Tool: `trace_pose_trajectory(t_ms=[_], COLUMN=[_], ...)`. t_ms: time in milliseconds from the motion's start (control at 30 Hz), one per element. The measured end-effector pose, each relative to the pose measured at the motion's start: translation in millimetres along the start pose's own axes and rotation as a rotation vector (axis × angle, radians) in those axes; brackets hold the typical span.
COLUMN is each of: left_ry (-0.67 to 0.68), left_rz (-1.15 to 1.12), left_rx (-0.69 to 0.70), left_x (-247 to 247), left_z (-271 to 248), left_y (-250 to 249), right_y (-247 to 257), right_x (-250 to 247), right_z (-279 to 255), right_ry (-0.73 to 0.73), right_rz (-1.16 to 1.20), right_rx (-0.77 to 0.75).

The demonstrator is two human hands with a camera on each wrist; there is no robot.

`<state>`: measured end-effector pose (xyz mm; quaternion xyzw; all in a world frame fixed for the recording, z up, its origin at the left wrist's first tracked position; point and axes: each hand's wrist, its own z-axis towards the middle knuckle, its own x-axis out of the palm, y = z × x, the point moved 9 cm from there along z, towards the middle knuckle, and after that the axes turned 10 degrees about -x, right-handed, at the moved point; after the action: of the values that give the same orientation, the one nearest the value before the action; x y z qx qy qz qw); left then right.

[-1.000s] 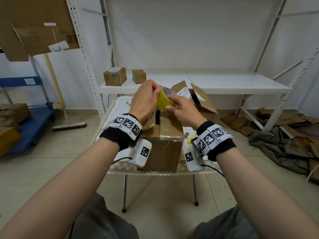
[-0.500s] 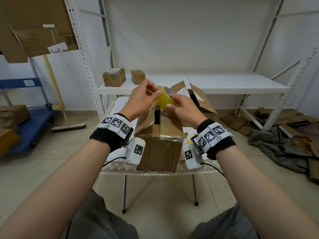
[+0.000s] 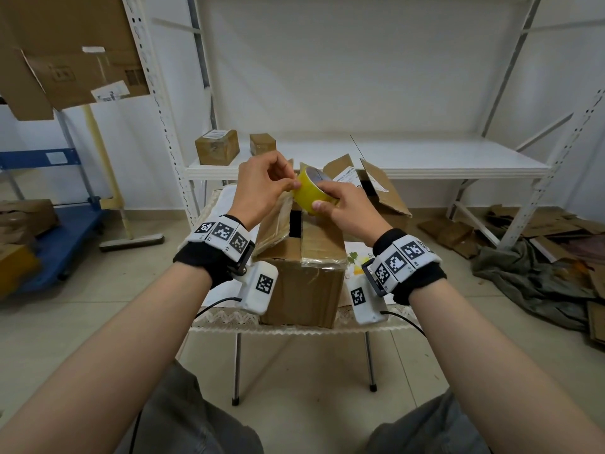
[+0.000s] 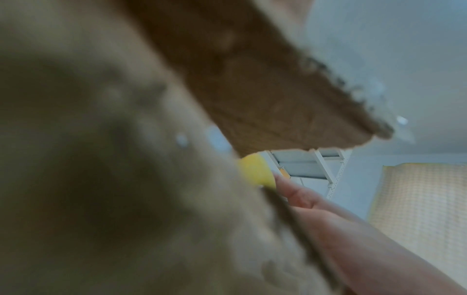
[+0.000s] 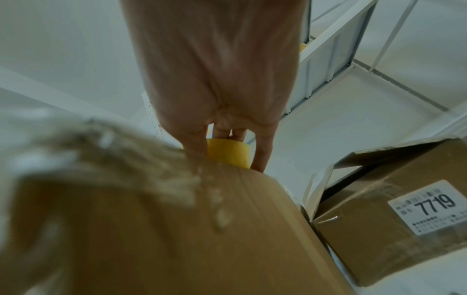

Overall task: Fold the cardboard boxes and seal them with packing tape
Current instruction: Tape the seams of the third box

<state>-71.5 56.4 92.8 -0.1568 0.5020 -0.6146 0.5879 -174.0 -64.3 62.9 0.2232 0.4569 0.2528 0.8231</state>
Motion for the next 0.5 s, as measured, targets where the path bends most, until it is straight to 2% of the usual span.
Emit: trace_pose_trajectory(t_ms=[167,500], left_ry=[0.017,0.007], left_rz=[0.036,0.157], left_rx=[0.007,0.105], left_x=[0.9,10.1], left_z=[0.5,-10.1], left_y=[-3.6,-13.5], right_y=[-0.1,-1.3], right_x=[1.0,1.4], right_z=[1.1,1.8], right_ry=[0.013,0.015], right_rz=[-0.001,0.005], right_rx=[0.013,0.014])
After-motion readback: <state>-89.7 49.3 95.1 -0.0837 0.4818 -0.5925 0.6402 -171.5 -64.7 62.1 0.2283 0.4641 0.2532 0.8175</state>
